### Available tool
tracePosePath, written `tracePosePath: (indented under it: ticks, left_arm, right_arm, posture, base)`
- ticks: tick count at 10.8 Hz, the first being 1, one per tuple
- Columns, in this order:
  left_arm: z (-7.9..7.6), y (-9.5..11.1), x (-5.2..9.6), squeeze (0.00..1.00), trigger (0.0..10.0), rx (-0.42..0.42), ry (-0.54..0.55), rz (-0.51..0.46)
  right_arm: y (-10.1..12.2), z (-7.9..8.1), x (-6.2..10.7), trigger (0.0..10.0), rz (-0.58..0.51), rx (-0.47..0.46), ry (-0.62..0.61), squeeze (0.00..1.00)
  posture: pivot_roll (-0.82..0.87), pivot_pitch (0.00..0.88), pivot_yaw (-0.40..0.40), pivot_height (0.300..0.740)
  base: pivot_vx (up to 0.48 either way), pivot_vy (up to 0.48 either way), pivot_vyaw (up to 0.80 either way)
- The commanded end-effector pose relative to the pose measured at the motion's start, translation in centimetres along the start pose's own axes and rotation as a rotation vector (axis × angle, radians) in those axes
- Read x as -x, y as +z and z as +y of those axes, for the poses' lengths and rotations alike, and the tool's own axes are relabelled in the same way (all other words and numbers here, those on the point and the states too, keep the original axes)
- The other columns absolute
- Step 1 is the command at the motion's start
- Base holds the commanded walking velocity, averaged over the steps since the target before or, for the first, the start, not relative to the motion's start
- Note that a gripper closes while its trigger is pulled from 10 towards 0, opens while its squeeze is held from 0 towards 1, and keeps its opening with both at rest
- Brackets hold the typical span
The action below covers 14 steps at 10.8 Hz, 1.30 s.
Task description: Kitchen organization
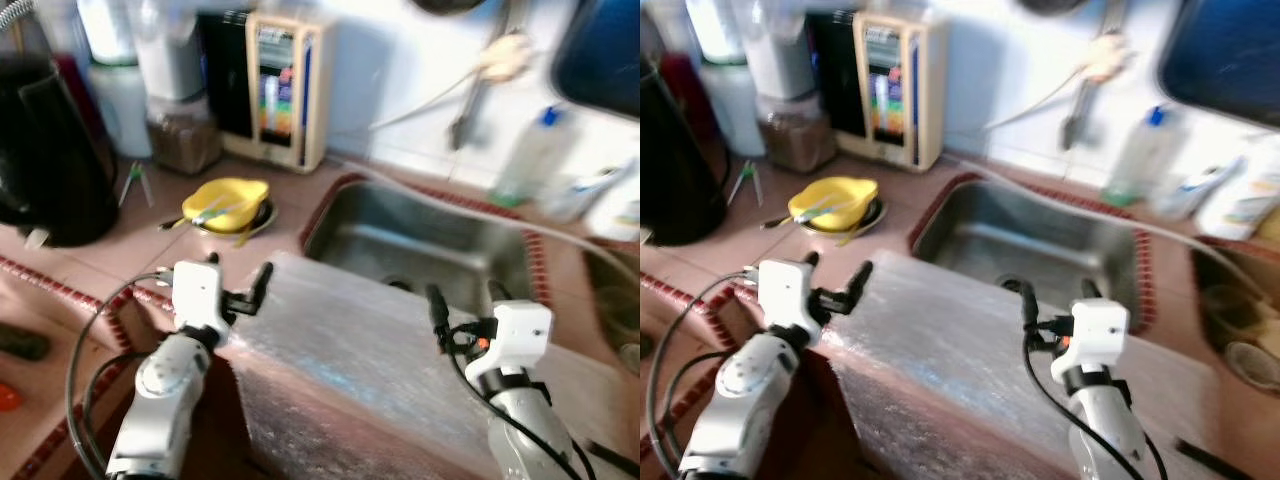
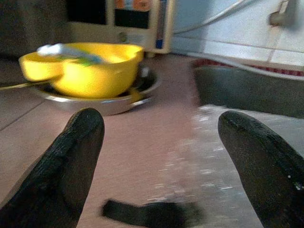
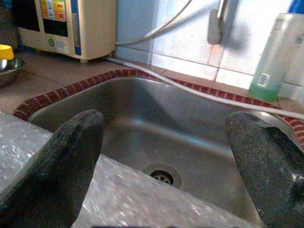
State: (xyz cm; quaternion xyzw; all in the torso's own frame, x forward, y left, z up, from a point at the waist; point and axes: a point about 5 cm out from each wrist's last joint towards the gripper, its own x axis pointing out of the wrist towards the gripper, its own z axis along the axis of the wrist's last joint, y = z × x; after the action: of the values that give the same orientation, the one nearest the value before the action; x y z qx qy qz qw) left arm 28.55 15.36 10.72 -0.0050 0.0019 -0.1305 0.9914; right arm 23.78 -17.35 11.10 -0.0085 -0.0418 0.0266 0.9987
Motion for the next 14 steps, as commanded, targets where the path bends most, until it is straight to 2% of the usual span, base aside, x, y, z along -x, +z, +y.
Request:
tracePosePath:
  ticks: [1, 4, 14]
  left_arm:
    - [-0.29, 0.11, -0.11, 0.00, 10.0, -0.003, -0.007, 0.002]
    - [-0.38, 0.05, -0.14, 0.00, 10.0, 0.006, -0.008, 0.012]
    - [-0.56, -0.05, -0.20, 0.00, 10.0, 0.005, -0.027, 0.022]
  right_arm:
    - [0.16, -0.33, 0.00, 10.0, -0.005, 0.010, -0.012, 0.00]
    - [0.15, -0.33, 0.00, 10.0, -0.004, 0.013, -0.010, 0.00]
    - [0.06, -0.33, 0.15, 10.0, -0.002, 0.025, -0.012, 0.00]
  posture:
    - [0.09, 0.000, -0.073, 0.740]
    - [0.09, 0.000, -0.074, 0.740]
    - [0.09, 0.000, -0.072, 0.740]
  base:
    - [0.000, 0.000, 0.00]
    - [0.000, 0.000, 0.00]
    - [0.000, 0.270, 0.00]
